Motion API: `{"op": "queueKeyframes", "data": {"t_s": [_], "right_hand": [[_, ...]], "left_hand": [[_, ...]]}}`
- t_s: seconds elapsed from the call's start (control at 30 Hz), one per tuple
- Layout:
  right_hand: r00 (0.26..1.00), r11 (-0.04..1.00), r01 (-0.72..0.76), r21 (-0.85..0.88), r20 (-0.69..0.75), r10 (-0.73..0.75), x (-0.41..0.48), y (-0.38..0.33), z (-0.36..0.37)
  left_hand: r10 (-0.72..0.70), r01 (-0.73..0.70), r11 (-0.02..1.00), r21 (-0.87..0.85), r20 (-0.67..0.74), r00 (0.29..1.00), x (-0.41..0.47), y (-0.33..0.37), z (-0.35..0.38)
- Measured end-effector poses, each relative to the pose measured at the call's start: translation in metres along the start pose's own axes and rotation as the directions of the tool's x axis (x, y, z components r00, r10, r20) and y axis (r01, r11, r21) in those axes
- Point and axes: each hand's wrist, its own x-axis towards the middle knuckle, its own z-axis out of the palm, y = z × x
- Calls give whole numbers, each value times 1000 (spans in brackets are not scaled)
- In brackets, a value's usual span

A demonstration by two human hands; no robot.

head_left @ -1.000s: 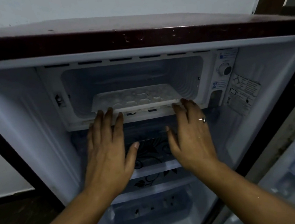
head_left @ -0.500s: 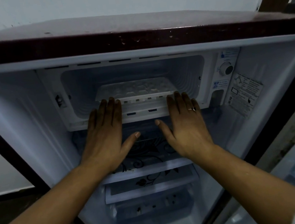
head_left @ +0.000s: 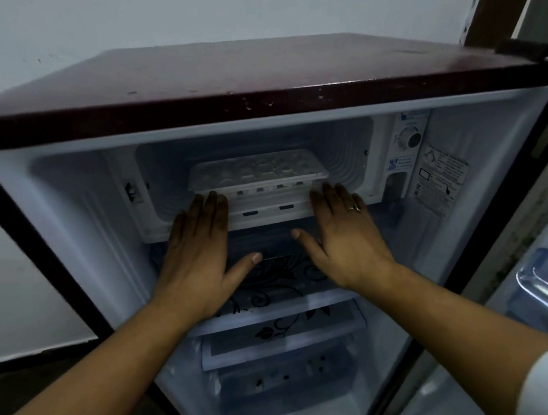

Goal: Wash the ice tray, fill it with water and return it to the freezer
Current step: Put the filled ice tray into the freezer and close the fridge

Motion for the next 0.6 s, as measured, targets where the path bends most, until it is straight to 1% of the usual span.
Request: {"op": "queueKeyframes", "data": {"t_s": [0.13, 0.23, 0.43, 0.6], "right_hand": [[999, 1000, -26, 11, 18, 26, -24, -14, -19], [997, 997, -68, 48, 35, 66, -55, -26, -34], [973, 963, -219, 159, 112, 203, -154, -64, -70], [922, 902, -379, 207, 172, 348, -258, -99, -100]], "left_hand": [[3, -3, 1000, -4, -2, 1000, -21, 7, -13], [4, -3, 999, -47, 20, 1000, -45, 21, -28], [89, -70, 986, -153, 125, 988, -119, 56, -65], [221, -177, 955, -236, 176, 959, -194, 84, -93]]}}
